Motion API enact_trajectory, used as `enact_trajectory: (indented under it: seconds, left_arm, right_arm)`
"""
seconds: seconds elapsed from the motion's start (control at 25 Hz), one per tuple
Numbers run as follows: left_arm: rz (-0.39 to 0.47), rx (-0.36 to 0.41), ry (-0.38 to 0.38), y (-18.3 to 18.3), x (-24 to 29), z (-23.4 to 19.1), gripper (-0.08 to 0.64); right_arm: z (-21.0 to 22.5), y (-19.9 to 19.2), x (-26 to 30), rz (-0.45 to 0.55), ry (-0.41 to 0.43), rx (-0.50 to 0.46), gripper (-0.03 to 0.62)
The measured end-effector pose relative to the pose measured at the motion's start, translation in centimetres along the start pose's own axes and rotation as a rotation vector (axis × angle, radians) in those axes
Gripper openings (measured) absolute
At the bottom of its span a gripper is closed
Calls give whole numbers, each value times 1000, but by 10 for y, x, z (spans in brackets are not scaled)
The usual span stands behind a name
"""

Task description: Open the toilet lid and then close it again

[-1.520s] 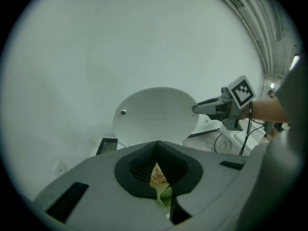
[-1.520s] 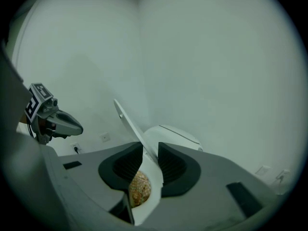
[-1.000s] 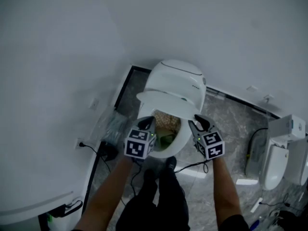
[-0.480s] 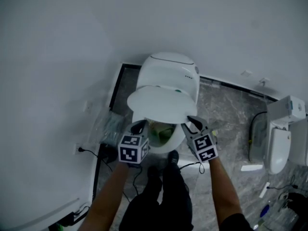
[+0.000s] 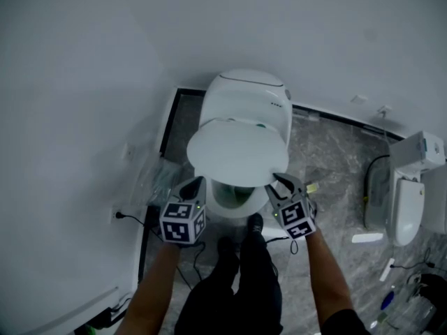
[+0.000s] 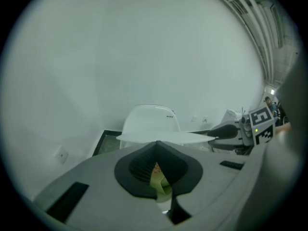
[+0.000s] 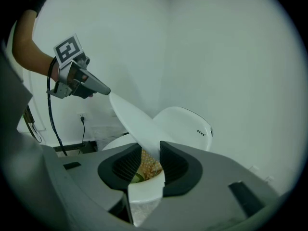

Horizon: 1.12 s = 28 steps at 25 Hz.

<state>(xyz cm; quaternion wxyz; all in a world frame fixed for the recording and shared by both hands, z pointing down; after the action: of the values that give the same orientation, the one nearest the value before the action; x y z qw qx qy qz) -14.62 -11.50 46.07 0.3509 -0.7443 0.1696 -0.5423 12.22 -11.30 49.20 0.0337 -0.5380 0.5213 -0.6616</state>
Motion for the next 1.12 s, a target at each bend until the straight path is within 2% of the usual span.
enact_trajectory:
  seconds: [0.12,0.28,0.64,0.76,0.92,1.12]
  left_arm:
    - [20,25,-25,9,1,5,9]
    - [-16,78,-52,8,15,12,9]
    - [-34,74,-73,-18,20,12,9]
    - [-40,66,-74,-25,21,10,9]
    - [-52,60,-79,-36,22,10,9]
    - [-72,63,-83,-52,25,10,9]
  right_arm:
    - [-5,-6,-1,-3,-15,-13,124]
    - [-15,-14,0,-5,-38,-42,124]
    - [-40,-32,-3,17,-182,-44,134]
    - [-48,-37,-14,19,-162,-9,135]
    - [-55,-37,-29,40,-79,91,132]
    - [-62,-25,-25,90,-45,150,73]
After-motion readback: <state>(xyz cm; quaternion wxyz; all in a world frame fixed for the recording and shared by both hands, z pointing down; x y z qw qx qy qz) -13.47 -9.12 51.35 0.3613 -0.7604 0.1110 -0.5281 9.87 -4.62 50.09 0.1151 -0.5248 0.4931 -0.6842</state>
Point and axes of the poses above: the fingertips, and each gripper's own axes: x forward along the fingers, z to its right, y out of its top, the point moved 10 cm from there along -x, backward along the fingers, and after that the axes turned 5 degrees about -z, right-handed, at the moved point
